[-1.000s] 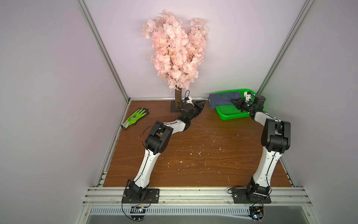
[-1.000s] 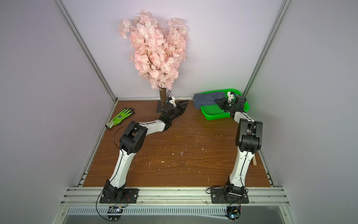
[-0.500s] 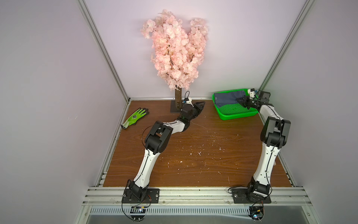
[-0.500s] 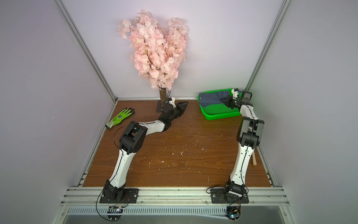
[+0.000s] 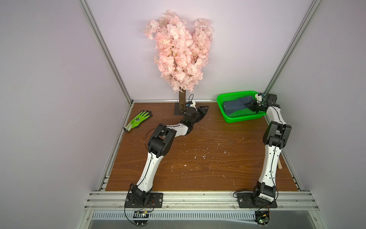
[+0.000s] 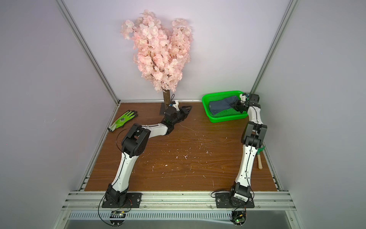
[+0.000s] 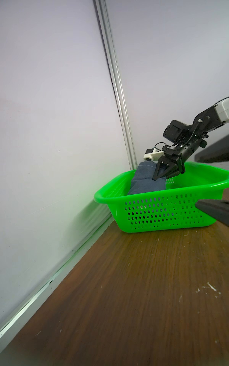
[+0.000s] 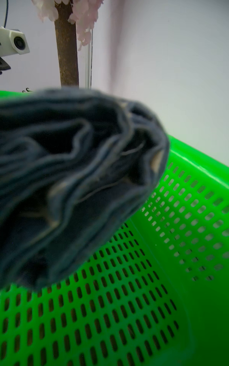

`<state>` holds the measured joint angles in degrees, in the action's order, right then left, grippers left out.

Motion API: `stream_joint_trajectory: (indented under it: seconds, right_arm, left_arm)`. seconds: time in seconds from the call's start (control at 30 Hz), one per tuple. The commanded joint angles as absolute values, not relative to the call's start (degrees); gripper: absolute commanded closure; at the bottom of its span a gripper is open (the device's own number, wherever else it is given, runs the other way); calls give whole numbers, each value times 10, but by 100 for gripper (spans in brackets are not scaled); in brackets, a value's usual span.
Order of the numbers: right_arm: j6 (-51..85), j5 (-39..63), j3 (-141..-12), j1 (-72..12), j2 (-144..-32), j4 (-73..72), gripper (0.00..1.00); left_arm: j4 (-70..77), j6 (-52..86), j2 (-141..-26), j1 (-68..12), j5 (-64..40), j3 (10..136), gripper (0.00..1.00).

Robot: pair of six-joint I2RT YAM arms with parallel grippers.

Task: Roll up the pillowcase
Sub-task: Place the pillowcase in the bin.

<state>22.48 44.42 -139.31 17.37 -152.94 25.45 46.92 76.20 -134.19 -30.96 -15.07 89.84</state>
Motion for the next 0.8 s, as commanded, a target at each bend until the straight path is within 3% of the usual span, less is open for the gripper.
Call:
stream_joint_trajectory:
  seconds: [0.0, 0.07, 0.2, 0.47, 0.63, 0.77]
  right_arm:
    - [215, 429, -1419, 164, -1518, 266, 96]
    - [217, 416, -1419, 161, -1519, 267, 86]
    - [219, 374, -1417, 153, -1510, 251, 54]
    - [202, 210, -1440, 140, -1477, 267, 28]
    - [198, 126, -1424, 141, -1444, 249, 1]
    - [187, 117, -1424, 142, -1428, 275, 1]
  left_arm:
    - [476, 749, -1324, -301, -166, 895, 65]
    - [480, 751, -1323, -298, -168, 891, 65]
    - [484, 751, -1321, -297, -173, 890, 65]
    - [492, 746, -1306, -294, -179, 886, 65]
    - [490, 739, -1293, -291, -185, 880, 65]
    - [494, 735, -1275, -287, -188, 861, 65]
